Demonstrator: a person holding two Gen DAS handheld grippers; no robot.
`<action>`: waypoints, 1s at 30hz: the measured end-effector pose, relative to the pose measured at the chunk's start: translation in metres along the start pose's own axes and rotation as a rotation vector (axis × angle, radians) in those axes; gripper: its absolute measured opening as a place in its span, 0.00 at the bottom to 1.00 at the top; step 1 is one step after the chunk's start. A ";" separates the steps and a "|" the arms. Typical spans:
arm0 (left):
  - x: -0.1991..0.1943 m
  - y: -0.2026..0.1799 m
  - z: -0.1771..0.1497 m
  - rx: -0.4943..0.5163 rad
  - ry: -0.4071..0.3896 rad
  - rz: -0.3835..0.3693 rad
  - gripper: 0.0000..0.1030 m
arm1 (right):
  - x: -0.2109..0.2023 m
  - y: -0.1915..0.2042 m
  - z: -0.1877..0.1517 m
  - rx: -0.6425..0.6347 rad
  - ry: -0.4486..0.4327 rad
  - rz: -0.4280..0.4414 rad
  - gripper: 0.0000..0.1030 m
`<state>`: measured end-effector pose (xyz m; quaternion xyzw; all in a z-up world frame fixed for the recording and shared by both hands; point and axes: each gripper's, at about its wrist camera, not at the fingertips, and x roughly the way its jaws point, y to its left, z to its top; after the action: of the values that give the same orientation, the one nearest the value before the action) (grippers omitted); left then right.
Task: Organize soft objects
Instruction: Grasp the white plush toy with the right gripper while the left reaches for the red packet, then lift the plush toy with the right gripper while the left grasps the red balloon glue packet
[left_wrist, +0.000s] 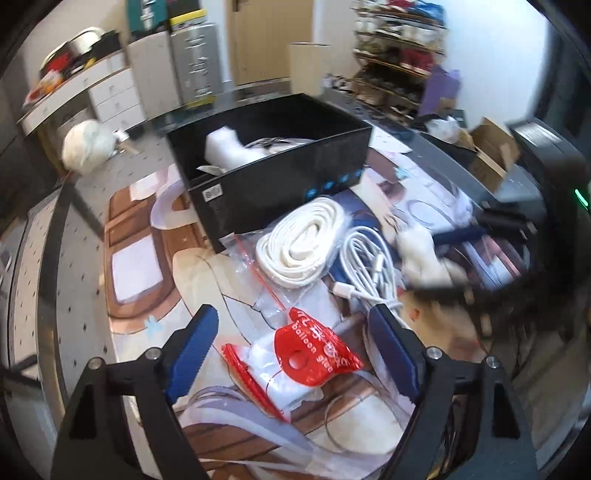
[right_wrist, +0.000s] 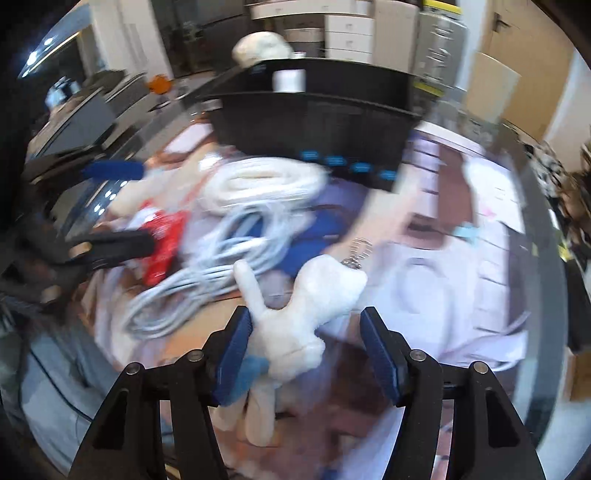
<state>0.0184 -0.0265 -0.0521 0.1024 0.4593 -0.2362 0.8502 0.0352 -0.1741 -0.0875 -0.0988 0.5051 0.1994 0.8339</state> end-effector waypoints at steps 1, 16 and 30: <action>0.002 0.001 -0.002 0.013 0.026 -0.021 0.83 | -0.001 -0.005 0.000 0.015 -0.003 -0.005 0.60; 0.021 0.013 -0.004 -0.061 0.062 0.084 0.65 | -0.004 -0.001 -0.004 0.043 0.003 0.085 0.61; 0.023 -0.005 -0.028 0.068 0.165 0.062 0.90 | -0.002 0.002 -0.005 0.012 0.007 0.039 0.61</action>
<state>0.0062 -0.0269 -0.0866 0.1645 0.5161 -0.2158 0.8124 0.0301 -0.1746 -0.0883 -0.0846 0.5113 0.2123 0.8285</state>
